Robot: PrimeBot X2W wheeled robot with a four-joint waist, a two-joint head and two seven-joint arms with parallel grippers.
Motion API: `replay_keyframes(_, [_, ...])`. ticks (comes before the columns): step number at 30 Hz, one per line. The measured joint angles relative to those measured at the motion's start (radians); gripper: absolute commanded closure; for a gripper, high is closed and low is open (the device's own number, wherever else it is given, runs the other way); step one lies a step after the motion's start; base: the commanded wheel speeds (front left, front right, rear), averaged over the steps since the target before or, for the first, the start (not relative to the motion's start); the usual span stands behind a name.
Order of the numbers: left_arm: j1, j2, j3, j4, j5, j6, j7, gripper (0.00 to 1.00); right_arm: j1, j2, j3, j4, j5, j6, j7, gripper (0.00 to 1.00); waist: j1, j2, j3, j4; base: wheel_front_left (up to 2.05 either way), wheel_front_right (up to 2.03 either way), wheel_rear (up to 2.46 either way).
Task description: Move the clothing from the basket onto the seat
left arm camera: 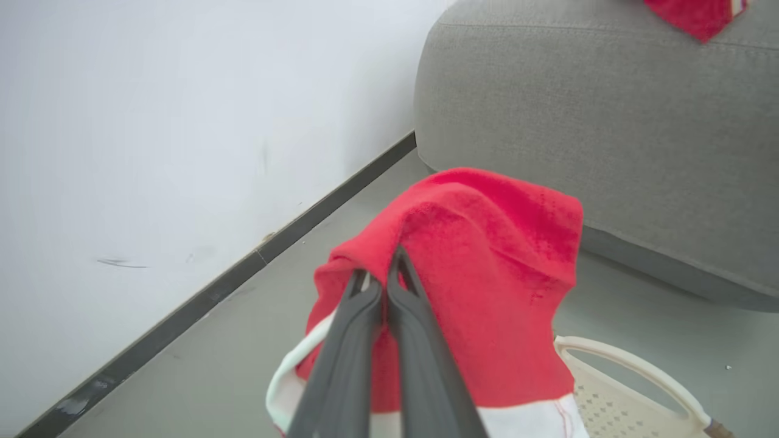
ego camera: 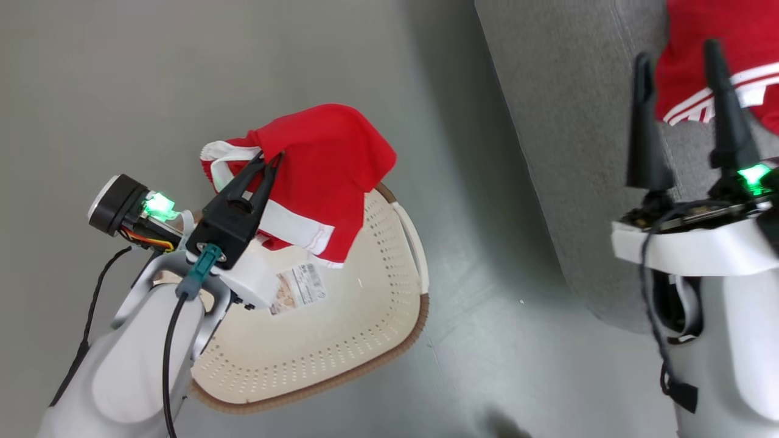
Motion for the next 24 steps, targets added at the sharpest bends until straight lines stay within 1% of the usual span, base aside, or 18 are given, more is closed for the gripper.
replay_keyframes(5, [0.021,0.004,0.0,-0.068,0.0,0.01,0.0,1.0,0.001,-0.001,0.035,0.053,-0.034,0.0,0.0,0.0,0.0,0.0,-0.048,0.028,0.0,0.0,0.0])
replay_keyframes(7, [0.03,0.006,0.0,-0.094,0.0,0.017,0.0,1.0,0.002,-0.008,0.054,0.077,-0.042,0.0,0.0,0.0,0.0,0.0,-0.068,0.039,0.0,0.0,0.0])
replay_keyframes(12, [0.035,0.009,0.001,-0.157,0.001,0.017,0.0,1.0,0.007,-0.031,0.108,0.136,-0.042,0.0,0.0,0.0,0.0,0.0,-0.12,0.065,0.0,0.0,0.0])
replay_keyframes(21, [0.051,0.032,-0.005,-0.237,0.003,0.014,-0.003,1.0,0.027,-0.069,0.186,0.209,-0.026,0.0,0.0,0.0,0.0,0.0,-0.219,0.109,0.0,0.0,0.0])
replay_keyframes(24, [0.051,0.044,-0.008,-0.257,0.004,-0.001,-0.003,1.0,0.035,-0.09,0.215,0.223,-0.018,0.0,0.0,0.0,0.0,0.0,-0.253,0.121,0.0,0.0,0.0])
